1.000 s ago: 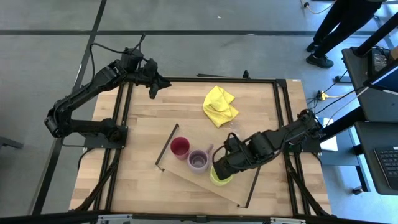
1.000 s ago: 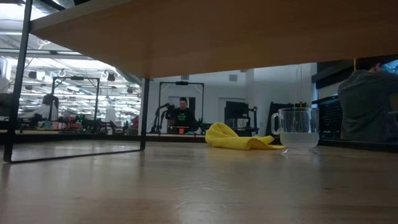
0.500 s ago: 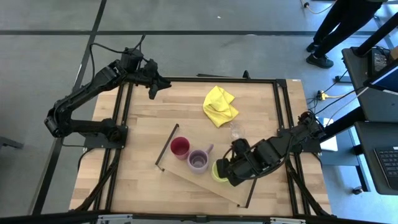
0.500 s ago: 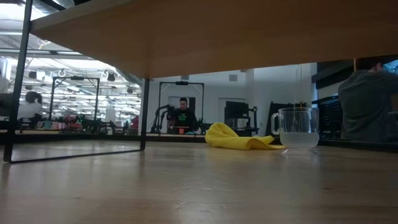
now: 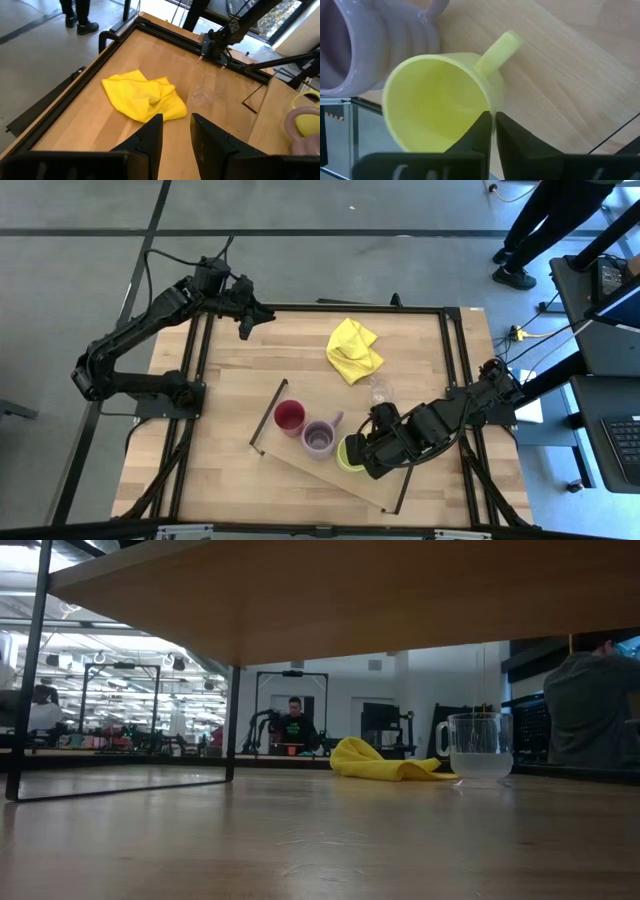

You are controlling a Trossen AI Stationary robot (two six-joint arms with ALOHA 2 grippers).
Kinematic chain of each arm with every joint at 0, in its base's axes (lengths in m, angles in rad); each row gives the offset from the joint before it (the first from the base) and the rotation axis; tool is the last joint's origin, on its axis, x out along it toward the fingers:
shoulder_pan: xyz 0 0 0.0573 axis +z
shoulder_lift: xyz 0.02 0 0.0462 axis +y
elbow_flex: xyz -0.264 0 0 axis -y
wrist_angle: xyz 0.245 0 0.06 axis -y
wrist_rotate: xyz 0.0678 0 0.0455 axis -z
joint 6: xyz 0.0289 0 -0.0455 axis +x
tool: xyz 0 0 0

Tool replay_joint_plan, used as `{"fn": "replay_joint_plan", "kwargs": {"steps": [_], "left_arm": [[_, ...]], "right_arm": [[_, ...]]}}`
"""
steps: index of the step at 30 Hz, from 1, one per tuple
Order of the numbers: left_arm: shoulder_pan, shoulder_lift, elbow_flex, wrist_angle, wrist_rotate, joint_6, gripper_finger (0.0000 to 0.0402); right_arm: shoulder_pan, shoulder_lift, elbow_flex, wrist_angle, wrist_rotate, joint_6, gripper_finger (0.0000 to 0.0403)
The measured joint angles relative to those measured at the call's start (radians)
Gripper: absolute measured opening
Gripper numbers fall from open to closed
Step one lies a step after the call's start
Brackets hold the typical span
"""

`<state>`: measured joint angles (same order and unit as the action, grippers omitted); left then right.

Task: Stack small to large cups/mugs on shelf
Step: Put the yellow mug on the shelf

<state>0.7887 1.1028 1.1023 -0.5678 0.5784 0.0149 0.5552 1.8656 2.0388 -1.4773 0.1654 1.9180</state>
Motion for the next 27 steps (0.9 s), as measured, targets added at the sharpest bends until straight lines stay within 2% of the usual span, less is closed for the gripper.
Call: {"fn": "replay_joint_plan", "kwargs": {"steps": [10,27], "left_arm": [[0.000,0.000,0.000,0.000,0.049,0.023,0.0094],[0.000,0.000,0.000,0.000,0.074,0.024,0.0094]], "right_arm": [[0.000,0.000,0.000,0.005,0.000,0.016,0.0082],[0.002,0.000,0.000,0.023,0.090,0.013,0.0106]]}}
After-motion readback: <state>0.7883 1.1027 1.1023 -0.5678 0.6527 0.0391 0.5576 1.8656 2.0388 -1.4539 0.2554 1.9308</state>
